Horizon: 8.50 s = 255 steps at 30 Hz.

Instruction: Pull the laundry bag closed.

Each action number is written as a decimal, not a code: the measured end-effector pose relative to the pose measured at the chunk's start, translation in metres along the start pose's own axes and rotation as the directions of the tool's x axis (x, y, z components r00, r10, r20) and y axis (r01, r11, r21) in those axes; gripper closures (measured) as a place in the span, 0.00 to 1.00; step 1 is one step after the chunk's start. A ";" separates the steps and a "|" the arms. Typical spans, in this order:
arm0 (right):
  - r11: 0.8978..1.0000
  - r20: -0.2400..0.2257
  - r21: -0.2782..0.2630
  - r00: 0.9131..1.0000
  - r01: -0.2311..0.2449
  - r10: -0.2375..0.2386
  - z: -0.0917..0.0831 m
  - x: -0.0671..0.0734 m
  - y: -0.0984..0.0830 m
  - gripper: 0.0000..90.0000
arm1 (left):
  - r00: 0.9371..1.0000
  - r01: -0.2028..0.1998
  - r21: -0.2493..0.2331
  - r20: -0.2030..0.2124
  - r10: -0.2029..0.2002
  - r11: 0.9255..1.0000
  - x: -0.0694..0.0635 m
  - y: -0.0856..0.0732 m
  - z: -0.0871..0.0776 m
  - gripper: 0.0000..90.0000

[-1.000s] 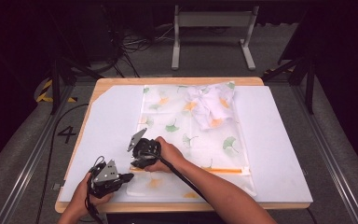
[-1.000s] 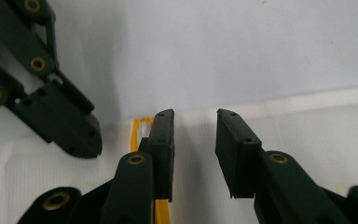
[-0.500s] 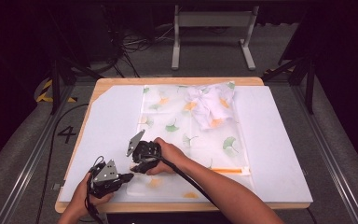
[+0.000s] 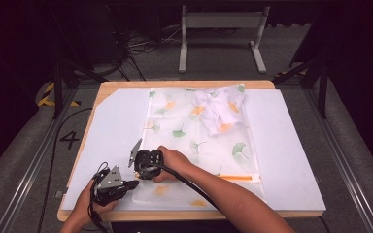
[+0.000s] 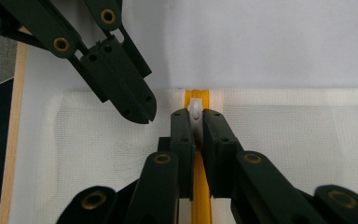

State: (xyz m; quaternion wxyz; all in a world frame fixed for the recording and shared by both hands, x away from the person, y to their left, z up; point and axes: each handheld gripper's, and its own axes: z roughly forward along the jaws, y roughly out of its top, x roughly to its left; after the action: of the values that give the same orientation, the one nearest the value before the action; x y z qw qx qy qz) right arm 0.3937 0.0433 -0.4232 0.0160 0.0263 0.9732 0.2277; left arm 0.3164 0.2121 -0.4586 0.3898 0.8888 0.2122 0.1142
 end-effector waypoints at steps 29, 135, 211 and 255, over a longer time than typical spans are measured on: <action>0.998 0.054 -0.068 0.999 0.008 -0.004 -0.001 0.006 -0.012 0.93 | 0.982 0.188 0.002 -0.016 -0.188 0.982 0.040 0.020 0.022 1.00; 0.976 0.131 -0.062 0.968 -0.208 0.214 -0.122 0.022 -0.228 0.93 | 0.981 0.195 0.001 0.008 -0.195 0.981 0.045 0.017 0.020 1.00; 0.918 0.207 -0.145 0.896 -0.368 0.392 -0.173 0.037 -0.320 0.93 | 0.981 0.193 -0.006 0.008 -0.193 0.981 0.045 0.016 0.020 1.00; 0.867 0.443 -0.398 0.765 -0.300 0.468 -0.196 0.043 -0.344 0.58 | 0.964 0.149 -0.162 -0.198 -0.180 0.975 0.043 -0.010 -0.051 0.78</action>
State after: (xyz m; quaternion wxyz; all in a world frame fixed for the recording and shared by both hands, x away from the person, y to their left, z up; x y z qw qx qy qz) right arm 0.3272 -0.3486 -0.4011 0.2377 0.2857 0.8572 0.3565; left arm 0.3326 0.2714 -0.4303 0.4370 0.8200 0.3169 0.1902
